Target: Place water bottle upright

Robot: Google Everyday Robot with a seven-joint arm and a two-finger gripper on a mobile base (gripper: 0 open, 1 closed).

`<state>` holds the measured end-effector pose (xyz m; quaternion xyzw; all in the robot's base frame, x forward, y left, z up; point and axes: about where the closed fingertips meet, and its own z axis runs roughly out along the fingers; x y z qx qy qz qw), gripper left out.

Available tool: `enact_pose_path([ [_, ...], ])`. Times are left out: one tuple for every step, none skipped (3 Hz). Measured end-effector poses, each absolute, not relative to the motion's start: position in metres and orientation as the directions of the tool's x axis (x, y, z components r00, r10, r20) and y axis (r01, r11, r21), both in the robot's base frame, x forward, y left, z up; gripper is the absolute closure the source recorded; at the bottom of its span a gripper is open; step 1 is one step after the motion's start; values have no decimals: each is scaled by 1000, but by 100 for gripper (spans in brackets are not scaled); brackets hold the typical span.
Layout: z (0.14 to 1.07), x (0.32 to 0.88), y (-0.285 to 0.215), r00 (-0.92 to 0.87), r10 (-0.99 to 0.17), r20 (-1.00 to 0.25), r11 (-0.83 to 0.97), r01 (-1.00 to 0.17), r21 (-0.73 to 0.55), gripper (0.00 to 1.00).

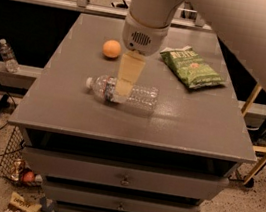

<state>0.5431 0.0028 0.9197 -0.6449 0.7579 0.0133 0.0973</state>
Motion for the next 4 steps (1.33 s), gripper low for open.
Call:
enact_pose_path([
  [906, 535, 44, -70, -990, -124, 81, -993, -85, 0],
  [890, 528, 69, -26, -996, -91, 33, -997, -68, 0],
  [872, 530, 71, -39, -998, -58, 43, -997, -70, 0],
  [866, 539, 61, -73, -996, -53, 77, -994, -77, 0],
])
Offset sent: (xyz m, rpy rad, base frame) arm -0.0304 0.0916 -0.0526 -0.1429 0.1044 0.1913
